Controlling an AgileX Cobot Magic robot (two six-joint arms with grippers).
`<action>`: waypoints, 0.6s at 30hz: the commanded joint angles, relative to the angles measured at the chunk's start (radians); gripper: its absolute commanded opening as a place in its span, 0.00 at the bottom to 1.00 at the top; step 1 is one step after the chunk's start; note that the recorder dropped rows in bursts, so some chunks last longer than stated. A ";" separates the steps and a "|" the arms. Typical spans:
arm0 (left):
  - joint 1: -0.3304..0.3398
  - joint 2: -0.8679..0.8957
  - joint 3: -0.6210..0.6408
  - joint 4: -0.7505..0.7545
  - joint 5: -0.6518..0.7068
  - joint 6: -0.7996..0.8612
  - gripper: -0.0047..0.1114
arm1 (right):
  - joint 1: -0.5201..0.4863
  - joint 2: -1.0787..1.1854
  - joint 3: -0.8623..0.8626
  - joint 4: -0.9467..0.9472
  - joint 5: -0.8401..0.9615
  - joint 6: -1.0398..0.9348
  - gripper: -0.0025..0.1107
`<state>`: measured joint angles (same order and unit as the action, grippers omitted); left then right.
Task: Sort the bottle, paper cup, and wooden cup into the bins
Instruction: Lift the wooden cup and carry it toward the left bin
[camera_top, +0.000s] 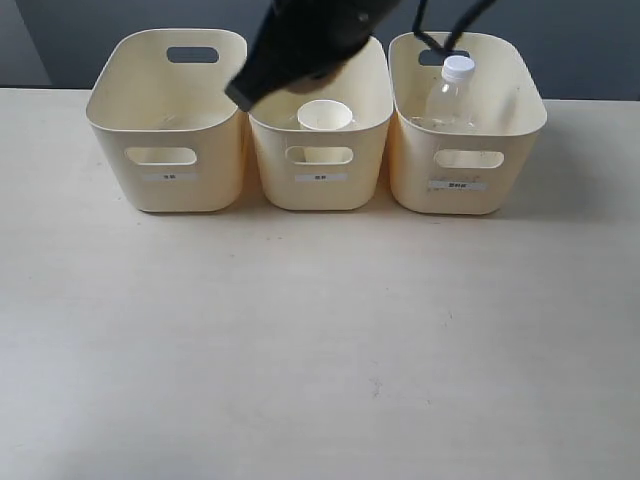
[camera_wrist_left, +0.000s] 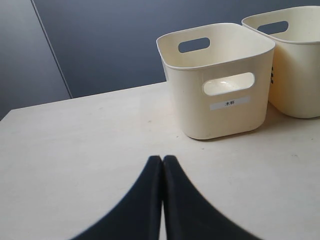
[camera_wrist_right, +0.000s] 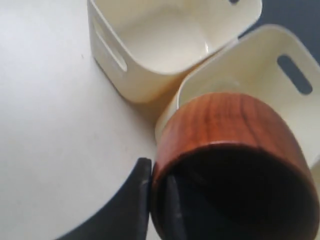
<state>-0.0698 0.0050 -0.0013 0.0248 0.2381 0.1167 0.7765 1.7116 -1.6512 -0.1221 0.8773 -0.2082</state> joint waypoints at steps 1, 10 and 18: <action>-0.004 -0.005 0.001 -0.003 0.002 -0.002 0.04 | 0.002 0.109 -0.192 0.075 -0.016 -0.084 0.02; -0.004 -0.005 0.001 -0.003 0.002 -0.002 0.04 | -0.006 0.456 -0.586 0.087 0.023 -0.179 0.02; -0.004 -0.005 0.001 -0.003 0.002 -0.002 0.04 | -0.008 0.731 -0.899 0.134 -0.021 -0.255 0.02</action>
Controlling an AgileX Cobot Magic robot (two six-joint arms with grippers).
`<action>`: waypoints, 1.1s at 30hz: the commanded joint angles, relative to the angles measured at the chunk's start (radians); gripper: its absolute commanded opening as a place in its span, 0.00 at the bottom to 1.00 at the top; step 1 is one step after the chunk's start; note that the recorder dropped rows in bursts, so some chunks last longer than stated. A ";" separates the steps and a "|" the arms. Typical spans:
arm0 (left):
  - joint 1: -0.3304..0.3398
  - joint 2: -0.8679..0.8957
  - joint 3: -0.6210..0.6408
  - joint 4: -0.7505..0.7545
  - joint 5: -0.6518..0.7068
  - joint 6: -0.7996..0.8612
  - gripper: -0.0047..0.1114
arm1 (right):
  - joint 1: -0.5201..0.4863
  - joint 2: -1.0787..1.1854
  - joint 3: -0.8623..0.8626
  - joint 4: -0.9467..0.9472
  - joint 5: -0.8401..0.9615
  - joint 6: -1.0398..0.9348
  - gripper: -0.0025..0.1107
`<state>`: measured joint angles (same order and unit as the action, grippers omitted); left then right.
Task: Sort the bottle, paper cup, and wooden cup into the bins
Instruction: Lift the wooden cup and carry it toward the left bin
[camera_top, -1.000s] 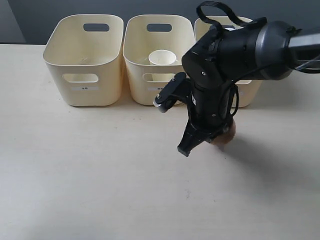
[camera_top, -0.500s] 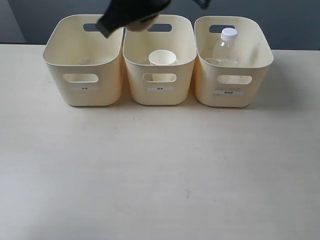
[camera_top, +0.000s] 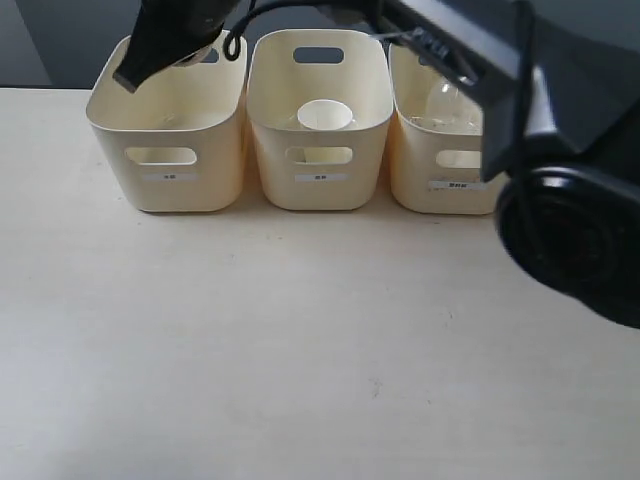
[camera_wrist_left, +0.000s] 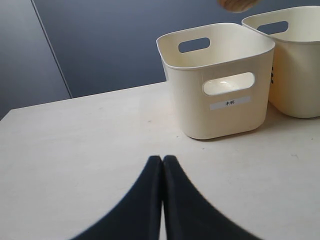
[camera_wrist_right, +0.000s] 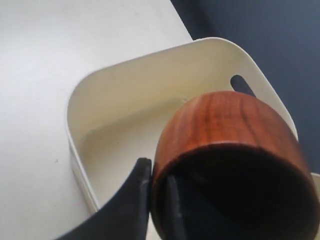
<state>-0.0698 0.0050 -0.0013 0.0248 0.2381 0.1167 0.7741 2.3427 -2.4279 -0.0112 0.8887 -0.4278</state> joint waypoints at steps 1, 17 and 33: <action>-0.004 -0.005 0.001 -0.003 0.002 -0.002 0.04 | -0.006 0.129 -0.148 0.023 -0.031 -0.038 0.02; -0.004 -0.005 0.001 -0.003 0.002 -0.002 0.04 | -0.006 0.274 -0.190 0.001 -0.113 -0.070 0.02; -0.004 -0.005 0.001 -0.003 0.002 -0.002 0.04 | -0.053 0.256 -0.190 0.011 -0.066 0.285 0.02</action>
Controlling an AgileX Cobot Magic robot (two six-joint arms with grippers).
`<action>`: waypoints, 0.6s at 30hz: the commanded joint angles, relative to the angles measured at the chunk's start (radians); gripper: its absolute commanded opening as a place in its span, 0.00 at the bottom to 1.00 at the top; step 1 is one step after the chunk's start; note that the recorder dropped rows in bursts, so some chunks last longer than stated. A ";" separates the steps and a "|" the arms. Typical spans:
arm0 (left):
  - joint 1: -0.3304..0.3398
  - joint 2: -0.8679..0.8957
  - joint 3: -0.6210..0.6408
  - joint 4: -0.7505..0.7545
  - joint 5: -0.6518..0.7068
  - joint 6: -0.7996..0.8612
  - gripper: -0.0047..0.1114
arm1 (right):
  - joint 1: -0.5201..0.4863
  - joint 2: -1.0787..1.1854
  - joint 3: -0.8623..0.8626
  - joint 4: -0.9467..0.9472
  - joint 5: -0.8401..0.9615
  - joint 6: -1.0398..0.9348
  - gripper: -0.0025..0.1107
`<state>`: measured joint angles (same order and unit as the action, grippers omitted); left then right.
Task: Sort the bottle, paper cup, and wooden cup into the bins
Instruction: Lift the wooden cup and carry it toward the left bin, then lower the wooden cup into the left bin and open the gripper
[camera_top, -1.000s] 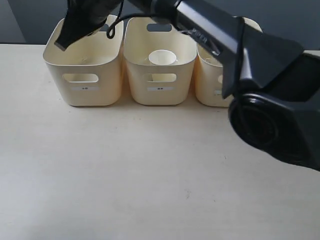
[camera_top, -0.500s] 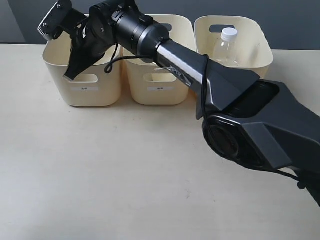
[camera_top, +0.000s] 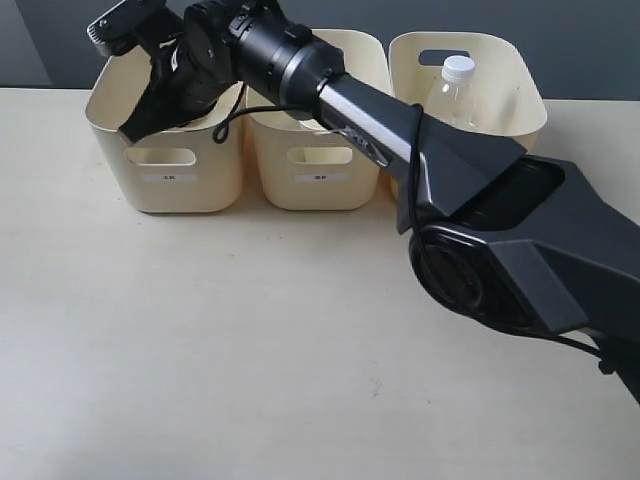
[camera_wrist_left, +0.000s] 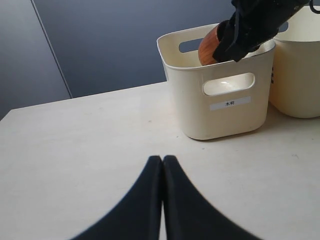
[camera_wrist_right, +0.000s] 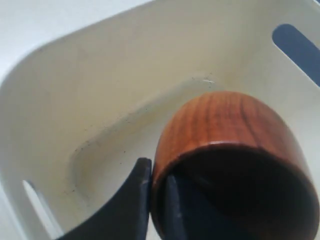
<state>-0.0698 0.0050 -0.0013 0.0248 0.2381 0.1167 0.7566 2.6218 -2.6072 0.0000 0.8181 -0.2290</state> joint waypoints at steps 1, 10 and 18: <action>-0.004 -0.005 0.001 -0.003 0.002 -0.002 0.04 | -0.040 -0.023 -0.011 0.013 0.009 0.091 0.02; -0.004 -0.005 0.001 -0.003 0.002 -0.002 0.04 | -0.048 -0.023 -0.011 0.014 0.009 0.108 0.02; -0.004 -0.005 0.001 -0.003 0.002 -0.002 0.04 | -0.048 -0.023 -0.011 0.048 0.011 0.108 0.09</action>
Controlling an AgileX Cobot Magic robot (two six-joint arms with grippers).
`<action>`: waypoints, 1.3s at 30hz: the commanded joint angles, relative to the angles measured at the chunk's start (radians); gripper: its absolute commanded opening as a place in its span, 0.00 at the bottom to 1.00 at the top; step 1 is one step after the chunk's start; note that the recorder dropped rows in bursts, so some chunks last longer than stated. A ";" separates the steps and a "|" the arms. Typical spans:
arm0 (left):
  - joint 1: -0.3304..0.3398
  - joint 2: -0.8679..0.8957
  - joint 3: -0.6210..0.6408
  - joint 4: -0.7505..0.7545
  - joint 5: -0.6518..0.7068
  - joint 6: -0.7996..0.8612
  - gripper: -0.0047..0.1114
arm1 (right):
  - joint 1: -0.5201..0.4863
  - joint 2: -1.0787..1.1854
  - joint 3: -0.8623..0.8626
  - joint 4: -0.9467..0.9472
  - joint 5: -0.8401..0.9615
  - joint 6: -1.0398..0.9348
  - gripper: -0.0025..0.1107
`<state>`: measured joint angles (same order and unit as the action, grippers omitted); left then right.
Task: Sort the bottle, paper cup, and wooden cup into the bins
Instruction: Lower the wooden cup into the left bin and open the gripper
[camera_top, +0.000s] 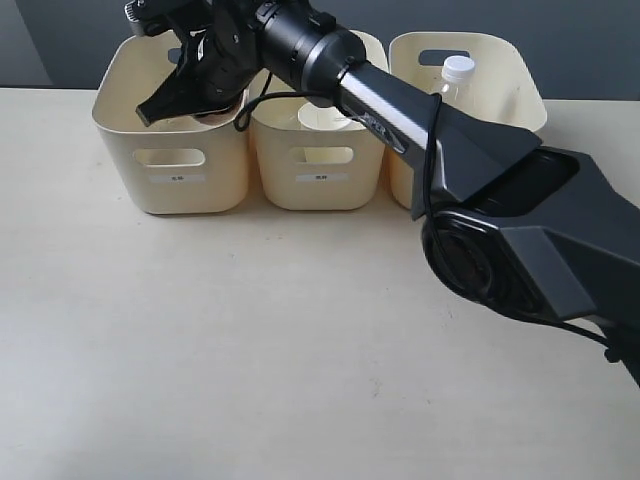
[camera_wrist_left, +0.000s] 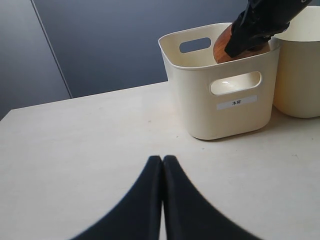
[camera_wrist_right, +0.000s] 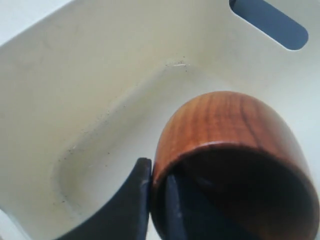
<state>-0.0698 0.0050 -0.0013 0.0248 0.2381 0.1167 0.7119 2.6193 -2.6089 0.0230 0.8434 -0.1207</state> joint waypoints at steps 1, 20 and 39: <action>-0.004 -0.005 0.001 -0.003 0.002 -0.002 0.04 | -0.003 -0.021 -0.009 0.042 -0.012 -0.003 0.12; -0.004 -0.005 0.001 -0.003 0.002 -0.002 0.04 | -0.003 -0.021 -0.009 0.060 -0.012 -0.014 0.32; -0.004 -0.005 0.001 -0.003 0.002 -0.002 0.04 | 0.008 -0.093 -0.009 0.018 -0.007 -0.025 0.29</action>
<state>-0.0698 0.0050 -0.0013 0.0248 0.2381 0.1167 0.7119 2.5591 -2.6128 0.0642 0.8111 -0.1349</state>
